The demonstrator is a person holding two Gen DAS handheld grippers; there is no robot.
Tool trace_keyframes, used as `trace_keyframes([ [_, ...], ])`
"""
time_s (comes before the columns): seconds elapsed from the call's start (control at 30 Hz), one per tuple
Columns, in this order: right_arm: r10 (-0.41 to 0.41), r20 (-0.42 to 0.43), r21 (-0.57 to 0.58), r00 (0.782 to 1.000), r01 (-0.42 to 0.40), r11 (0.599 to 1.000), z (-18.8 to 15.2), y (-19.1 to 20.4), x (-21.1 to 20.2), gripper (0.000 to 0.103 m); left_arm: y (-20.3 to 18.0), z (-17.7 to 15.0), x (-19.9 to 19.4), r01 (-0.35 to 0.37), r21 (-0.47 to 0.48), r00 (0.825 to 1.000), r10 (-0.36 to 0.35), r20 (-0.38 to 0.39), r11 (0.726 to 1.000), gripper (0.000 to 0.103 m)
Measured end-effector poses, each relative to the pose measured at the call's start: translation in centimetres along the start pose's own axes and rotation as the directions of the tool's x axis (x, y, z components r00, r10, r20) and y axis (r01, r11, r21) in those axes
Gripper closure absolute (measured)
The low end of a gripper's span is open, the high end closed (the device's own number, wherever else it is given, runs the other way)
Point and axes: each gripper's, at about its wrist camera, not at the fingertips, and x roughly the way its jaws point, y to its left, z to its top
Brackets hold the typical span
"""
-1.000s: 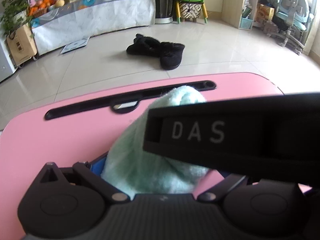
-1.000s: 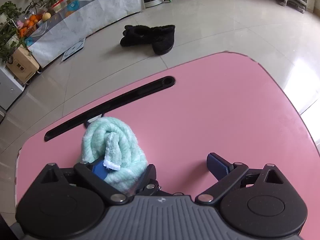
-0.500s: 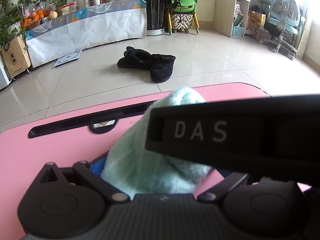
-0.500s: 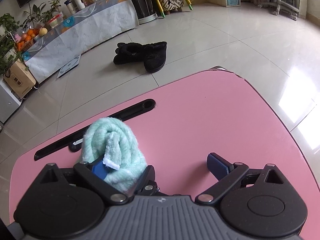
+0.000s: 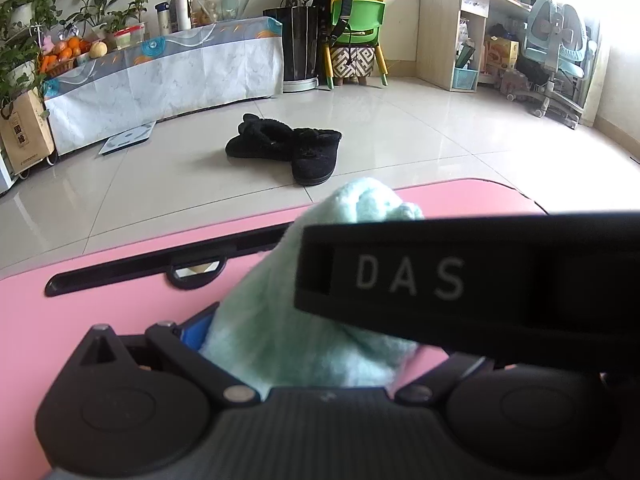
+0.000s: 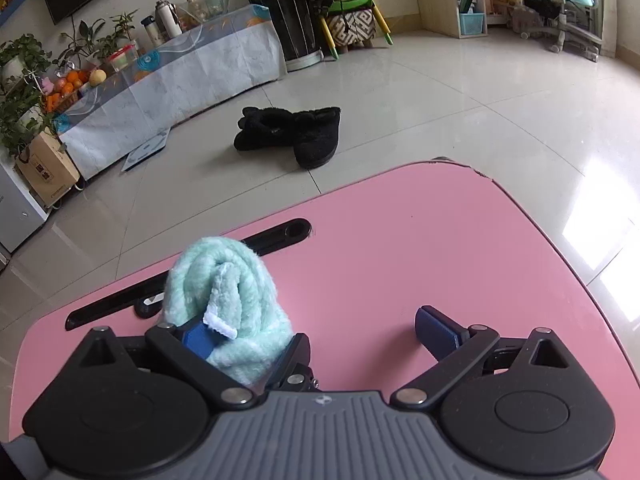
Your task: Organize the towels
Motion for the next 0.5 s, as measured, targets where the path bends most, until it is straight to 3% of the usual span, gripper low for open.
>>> trace_keyframes([
  [0.5,0.059,0.121,-0.054,0.991,-0.053,0.997,-1.3,-0.6,0.2,0.002,0.2,0.1,0.3,0.004,0.000,1.000,-0.004,0.026,1.000,0.000],
])
